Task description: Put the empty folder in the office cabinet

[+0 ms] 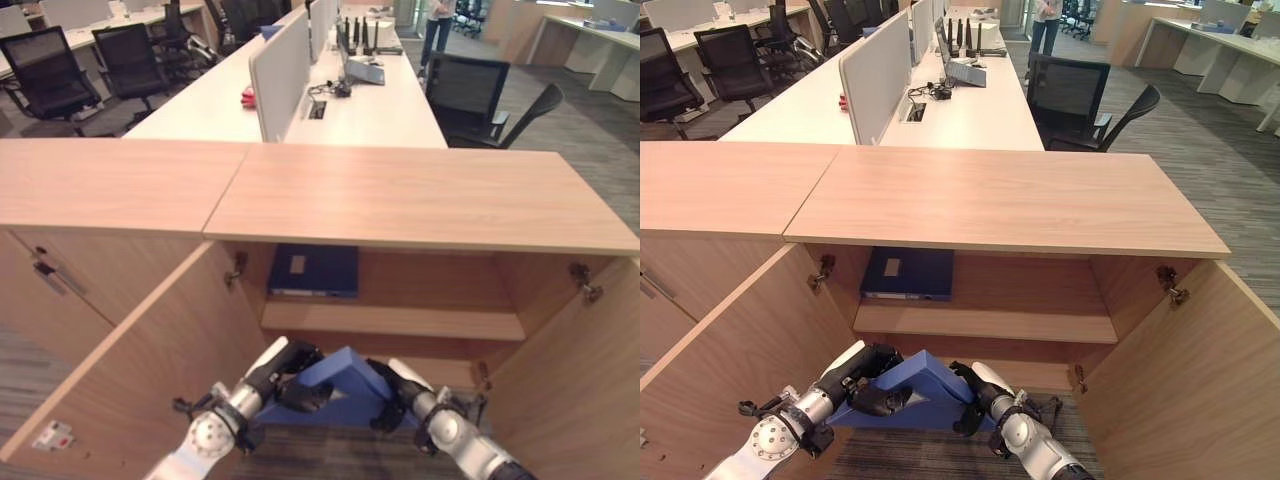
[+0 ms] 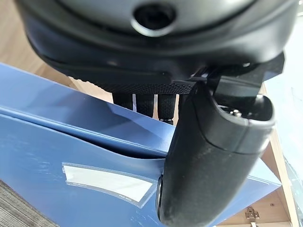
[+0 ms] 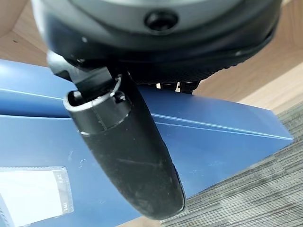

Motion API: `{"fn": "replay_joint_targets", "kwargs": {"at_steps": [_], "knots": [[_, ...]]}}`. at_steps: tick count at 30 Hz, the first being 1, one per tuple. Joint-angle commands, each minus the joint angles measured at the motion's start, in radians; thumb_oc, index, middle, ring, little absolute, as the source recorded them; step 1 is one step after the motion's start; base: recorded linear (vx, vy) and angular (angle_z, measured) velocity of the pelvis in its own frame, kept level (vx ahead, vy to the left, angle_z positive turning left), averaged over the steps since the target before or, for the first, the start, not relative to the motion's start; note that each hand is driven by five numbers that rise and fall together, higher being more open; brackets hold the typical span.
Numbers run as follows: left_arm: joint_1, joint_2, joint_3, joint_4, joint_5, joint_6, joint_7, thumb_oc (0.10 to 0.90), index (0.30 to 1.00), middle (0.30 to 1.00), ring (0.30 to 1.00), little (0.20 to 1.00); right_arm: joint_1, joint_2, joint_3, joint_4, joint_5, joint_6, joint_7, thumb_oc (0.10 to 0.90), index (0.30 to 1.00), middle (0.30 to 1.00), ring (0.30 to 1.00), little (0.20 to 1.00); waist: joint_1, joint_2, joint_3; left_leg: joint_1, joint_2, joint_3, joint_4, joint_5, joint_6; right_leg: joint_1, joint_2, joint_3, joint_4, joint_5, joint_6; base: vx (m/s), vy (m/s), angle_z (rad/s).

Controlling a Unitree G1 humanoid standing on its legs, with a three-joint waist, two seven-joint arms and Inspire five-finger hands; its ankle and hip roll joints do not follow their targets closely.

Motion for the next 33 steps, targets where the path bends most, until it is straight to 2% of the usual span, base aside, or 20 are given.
{"fn": "replay_joint_targets", "kwargs": {"at_steps": [1,4,11,16,17,18,19,22,28,29,33], "knots": [[-0.168,-0.089,-0.093,-0.227,-0.223,-0.181,-0.062,0.4,0.3,0.3,0.3,0.3,-0.156,0.121,0.075,-0.03,0.085,-0.079,-0.013,0.4,0.3,0.3,0.3,0.3,0.005,-0.03,-0.043,0.015,-0.018,-0.055,-0.006,-0.07,-0.016,-0.013,-0.025,0.007,0.006,0.003,0.038,0.0,0.0,0.0],[-0.177,-0.095,-0.099,-0.225,-0.231,-0.176,-0.065,0.4,0.3,0.3,0.3,0.3,-0.126,0.138,0.087,-0.02,0.151,-0.076,0.012,0.4,0.3,0.3,0.3,0.3,0.005,-0.029,-0.041,0.016,-0.019,-0.055,-0.006,-0.07,-0.017,-0.012,-0.026,0.005,0.006,0.003,0.039,0.0,0.0,0.03],[-0.204,-0.104,-0.128,-0.21,-0.257,-0.144,-0.077,0.4,0.3,0.3,0.3,0.3,-0.018,0.239,0.065,0.078,0.569,-0.056,0.065,0.4,0.3,0.3,0.3,0.3,0.004,-0.029,-0.038,0.015,-0.019,-0.05,-0.006,-0.066,-0.022,-0.012,-0.026,0.004,0.006,0.007,0.039,0.0,0.001,0.01],[-0.208,-0.108,-0.146,-0.187,-0.273,-0.128,-0.09,0.4,0.3,0.3,0.3,0.3,0.001,0.264,0.07,0.098,0.709,-0.039,0.091,0.4,0.3,0.3,0.3,0.3,0.005,-0.029,-0.033,0.012,-0.018,-0.048,-0.006,-0.064,-0.026,-0.017,-0.025,0.004,0.006,0.009,0.04,0.0,0.0,0.0],[-0.206,-0.108,-0.146,-0.179,-0.276,-0.122,-0.092,0.563,0.545,0.545,0.545,0.545,0.004,0.263,0.065,0.104,0.72,-0.037,0.088,0.4,0.3,0.3,0.3,0.3,0.005,-0.029,-0.033,0.013,-0.018,-0.047,-0.006,-0.063,-0.027,-0.017,-0.025,0.005,0.006,0.01,0.04,0.0,0.0,0.0],[-0.2,-0.108,-0.145,-0.17,-0.281,-0.116,-0.096,0.563,0.545,0.545,0.545,0.545,0.008,0.261,0.058,0.108,0.727,-0.033,0.088,0.4,0.3,0.3,0.3,0.3,0.004,-0.029,-0.033,0.012,-0.018,-0.046,-0.006,-0.064,-0.027,-0.017,-0.025,0.005,0.006,0.01,0.04,0.0,0.0,0.0],[-0.188,-0.108,-0.142,-0.146,-0.294,-0.106,-0.1,0.8,0.9,0.9,0.9,0.9,0.019,0.253,0.043,0.111,0.742,-0.029,0.09,0.4,0.3,0.3,0.3,0.3,0.003,-0.03,-0.033,0.012,-0.017,-0.045,-0.006,-0.063,-0.028,-0.017,-0.024,0.006,0.006,0.01,0.04,0.0,0.0,0.0],[-0.161,-0.11,-0.118,-0.106,-0.306,-0.099,-0.093,0.8,0.9,0.9,0.9,0.9,0.038,0.229,0.017,0.111,0.74,-0.027,0.088,0.4,0.3,0.3,0.3,0.3,0.001,-0.03,-0.034,0.012,-0.018,-0.045,-0.006,-0.063,-0.029,-0.017,-0.024,0.003,0.006,0.01,0.04,0.0,0.0,0.0],[-0.033,-0.122,-0.01,-0.002,-0.345,-0.094,-0.072,0.8,0.9,0.9,0.9,0.9,0.094,0.14,-0.07,0.08,0.687,-0.024,0.091,0.4,0.3,0.3,0.3,0.3,0.001,-0.034,-0.031,0.01,-0.017,-0.048,-0.006,-0.061,-0.03,-0.017,-0.023,-0.002,0.006,0.01,0.04,0.01,-0.003,0.0],[0.049,-0.141,0.068,0.076,-0.361,-0.09,-0.063,0.8,0.9,0.9,0.9,0.9,0.135,0.075,-0.136,0.059,0.633,-0.028,0.093,0.4,0.3,0.3,0.3,0.3,0.003,-0.036,-0.026,0.015,-0.015,-0.051,-0.006,-0.065,-0.031,-0.01,-0.02,-0.006,0.006,0.004,0.04,0.0,0.0,0.0],[0.154,-0.195,0.208,0.241,-0.329,-0.078,-0.046,0.8,0.9,0.9,0.9,0.9,0.201,-0.005,-0.281,0.043,0.569,-0.029,0.082,0.4,0.3,0.3,0.3,0.3,0.005,-0.042,-0.022,0.002,-0.012,-0.062,-0.006,-0.056,-0.03,-0.017,-0.018,-0.017,0.006,0.001,0.038,0.01,-0.014,0.06]]}}
